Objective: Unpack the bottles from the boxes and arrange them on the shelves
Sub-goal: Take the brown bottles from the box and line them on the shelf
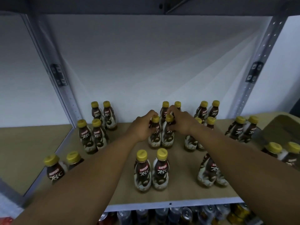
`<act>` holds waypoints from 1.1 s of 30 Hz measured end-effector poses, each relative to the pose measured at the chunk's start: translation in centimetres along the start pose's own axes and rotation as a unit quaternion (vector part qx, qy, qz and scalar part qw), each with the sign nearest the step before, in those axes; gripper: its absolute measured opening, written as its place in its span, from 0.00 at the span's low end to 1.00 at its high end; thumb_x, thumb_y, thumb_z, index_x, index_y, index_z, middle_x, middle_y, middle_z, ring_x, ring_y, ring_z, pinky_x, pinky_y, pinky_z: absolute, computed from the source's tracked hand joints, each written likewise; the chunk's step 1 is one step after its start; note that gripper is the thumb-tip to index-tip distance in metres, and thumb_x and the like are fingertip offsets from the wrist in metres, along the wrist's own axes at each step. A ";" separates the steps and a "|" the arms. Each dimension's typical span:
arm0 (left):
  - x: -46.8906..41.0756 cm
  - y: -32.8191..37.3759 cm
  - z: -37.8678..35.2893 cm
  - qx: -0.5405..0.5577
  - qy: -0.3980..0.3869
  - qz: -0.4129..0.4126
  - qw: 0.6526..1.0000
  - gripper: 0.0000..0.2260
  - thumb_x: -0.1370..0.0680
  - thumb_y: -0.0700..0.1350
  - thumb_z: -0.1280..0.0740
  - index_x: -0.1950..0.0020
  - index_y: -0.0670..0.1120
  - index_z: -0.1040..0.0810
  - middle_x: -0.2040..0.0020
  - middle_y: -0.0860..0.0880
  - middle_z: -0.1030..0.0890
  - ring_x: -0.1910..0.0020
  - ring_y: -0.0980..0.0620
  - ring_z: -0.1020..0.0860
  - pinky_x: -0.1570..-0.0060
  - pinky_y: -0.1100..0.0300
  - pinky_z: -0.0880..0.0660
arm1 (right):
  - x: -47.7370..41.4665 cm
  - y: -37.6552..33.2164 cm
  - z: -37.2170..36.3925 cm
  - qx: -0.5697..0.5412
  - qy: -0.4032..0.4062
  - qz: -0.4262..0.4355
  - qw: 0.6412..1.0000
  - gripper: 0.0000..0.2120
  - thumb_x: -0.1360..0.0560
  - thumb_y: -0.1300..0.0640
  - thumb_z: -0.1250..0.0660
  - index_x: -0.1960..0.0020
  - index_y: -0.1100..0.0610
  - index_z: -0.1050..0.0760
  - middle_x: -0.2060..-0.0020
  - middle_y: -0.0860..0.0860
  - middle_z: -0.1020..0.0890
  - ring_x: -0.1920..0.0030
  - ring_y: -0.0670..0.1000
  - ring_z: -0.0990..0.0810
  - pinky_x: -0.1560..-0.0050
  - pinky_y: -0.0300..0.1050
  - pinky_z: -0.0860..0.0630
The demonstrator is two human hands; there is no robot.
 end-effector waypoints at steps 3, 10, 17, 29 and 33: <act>0.1 0.3 0.0 -0.001 0.007 -0.003 1.000 0.22 0.23 0.48 0.27 0.34 0.56 0.33 0.49 0.45 0.18 0.52 0.42 0.19 0.48 0.45 0.21 | 0.2 0.1 0.1 -0.005 0.005 -0.001 1.000 0.28 0.26 0.55 0.26 0.33 0.50 0.39 0.58 0.54 0.26 0.57 0.58 0.27 0.63 0.48 0.35; 0.7 0.5 0.2 -0.009 0.019 0.001 1.000 0.23 0.22 0.46 0.28 0.31 0.55 0.33 0.47 0.44 0.18 0.50 0.40 0.20 0.48 0.45 0.22 | 0.3 -0.6 0.2 -0.006 0.012 0.007 1.000 0.31 0.27 0.55 0.26 0.30 0.51 0.39 0.54 0.56 0.26 0.58 0.56 0.27 0.68 0.44 0.37; 1.2 -0.3 0.6 -0.001 0.017 0.006 1.000 0.23 0.21 0.46 0.29 0.29 0.56 0.33 0.43 0.44 0.19 0.49 0.41 0.20 0.46 0.47 0.22 | 0.5 -1.2 0.0 -0.021 0.016 0.024 0.999 0.27 0.26 0.56 0.26 0.34 0.49 0.37 0.61 0.49 0.29 0.60 0.54 0.26 0.67 0.43 0.37; 3.0 -3.1 2.5 0.011 0.030 0.012 0.999 0.24 0.21 0.47 0.28 0.28 0.56 0.33 0.43 0.45 0.18 0.49 0.45 0.18 0.45 0.47 0.21 | -0.5 -4.4 -1.8 -0.030 0.006 0.056 0.998 0.24 0.27 0.57 0.26 0.40 0.46 0.37 0.55 0.54 0.26 0.60 0.51 0.25 0.65 0.46 0.34; 3.6 -3.6 3.0 0.014 0.037 0.005 0.999 0.24 0.21 0.45 0.28 0.27 0.54 0.32 0.42 0.45 0.18 0.49 0.44 0.18 0.45 0.48 0.21 | -0.6 -5.1 -2.3 -0.029 0.001 0.059 0.998 0.23 0.26 0.58 0.27 0.38 0.49 0.36 0.62 0.51 0.25 0.61 0.52 0.25 0.63 0.47 0.30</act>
Point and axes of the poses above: each hand's wrist, its own x-axis away from the middle knuckle, its own z-axis out of the back of the hand, y = z × x, the point moved 9 cm from there along -x, towards the middle knuckle
